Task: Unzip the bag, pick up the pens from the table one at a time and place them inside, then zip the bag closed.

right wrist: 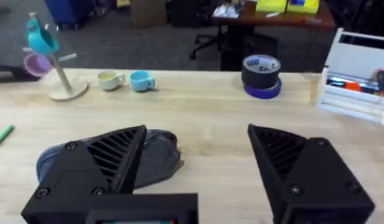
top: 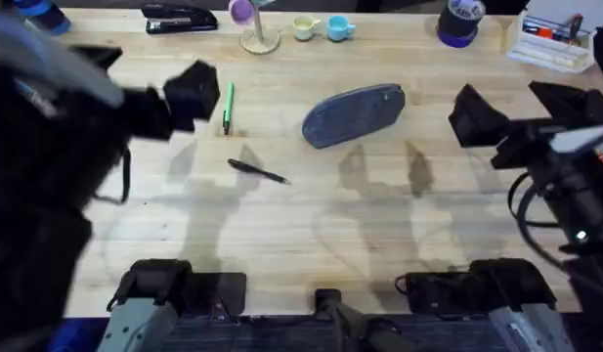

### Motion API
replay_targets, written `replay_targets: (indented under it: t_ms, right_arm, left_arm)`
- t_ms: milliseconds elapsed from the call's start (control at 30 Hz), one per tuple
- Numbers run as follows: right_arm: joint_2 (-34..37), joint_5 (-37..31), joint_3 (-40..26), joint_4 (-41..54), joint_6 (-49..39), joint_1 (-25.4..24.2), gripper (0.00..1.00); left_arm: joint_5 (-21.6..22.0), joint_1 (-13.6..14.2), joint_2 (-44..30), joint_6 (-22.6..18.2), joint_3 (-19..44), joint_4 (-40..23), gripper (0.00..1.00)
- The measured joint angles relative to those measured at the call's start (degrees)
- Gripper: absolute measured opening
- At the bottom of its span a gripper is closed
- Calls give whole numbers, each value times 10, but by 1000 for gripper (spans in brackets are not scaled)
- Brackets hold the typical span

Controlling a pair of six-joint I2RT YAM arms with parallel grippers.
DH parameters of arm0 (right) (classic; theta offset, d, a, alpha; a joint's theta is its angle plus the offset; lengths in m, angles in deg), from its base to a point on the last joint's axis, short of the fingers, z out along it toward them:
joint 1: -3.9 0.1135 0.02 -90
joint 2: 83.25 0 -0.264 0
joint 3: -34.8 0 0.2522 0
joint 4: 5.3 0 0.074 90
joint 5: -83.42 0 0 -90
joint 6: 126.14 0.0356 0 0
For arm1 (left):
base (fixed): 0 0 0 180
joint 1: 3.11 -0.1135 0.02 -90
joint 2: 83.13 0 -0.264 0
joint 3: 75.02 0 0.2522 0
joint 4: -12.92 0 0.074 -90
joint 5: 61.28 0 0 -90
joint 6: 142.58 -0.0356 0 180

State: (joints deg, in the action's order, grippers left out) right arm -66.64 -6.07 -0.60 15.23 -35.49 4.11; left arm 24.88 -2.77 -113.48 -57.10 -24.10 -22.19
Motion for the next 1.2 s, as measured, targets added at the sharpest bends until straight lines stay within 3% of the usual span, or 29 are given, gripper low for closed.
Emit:
replay_targets:
  t_ms: [200, 367, 567, 767, 800, 833, 1000, 1033, 1067, 1200]
  right_arm:
    - [111, 32, -69, 44, 1, 0, 996]
    - [179, 44, -124, 78, 2, 0, 995]
    - [219, 55, -171, 87, 2, 0, 995]
    - [230, 66, -175, 88, 2, 0, 995]
    - [230, 68, -175, 89, 2, 0, 995]
    - [230, 68, -175, 89, 2, 0, 995]
    - [230, 69, -175, 89, 2, 0, 995]
    - [230, 72, -175, 90, 2, 0, 995]
    - [232, 77, -177, 102, 2, 0, 996]
    - [253, 79, -198, 162, 2, 0, 996]
  left_arm:
    - [-45, 0, -150, -18, 110, -37, 993]
    - [-68, 0, -224, -24, 166, -66, 993]
    - [-90, 0, -257, -26, 180, -71, 992]
    - [-108, 0, -260, -26, 180, -74, 993]
    - [-127, 3, -262, -51, 180, -108, 993]
    - [-138, 19, -275, -81, 180, -132, 992]
    - [-149, 81, -310, -136, 180, -145, 993]
    - [-150, 100, -319, -150, 180, -144, 993]
    - [-155, 168, -351, -213, 180, -144, 993]
    - [-160, 222, -391, -271, 180, -140, 994]
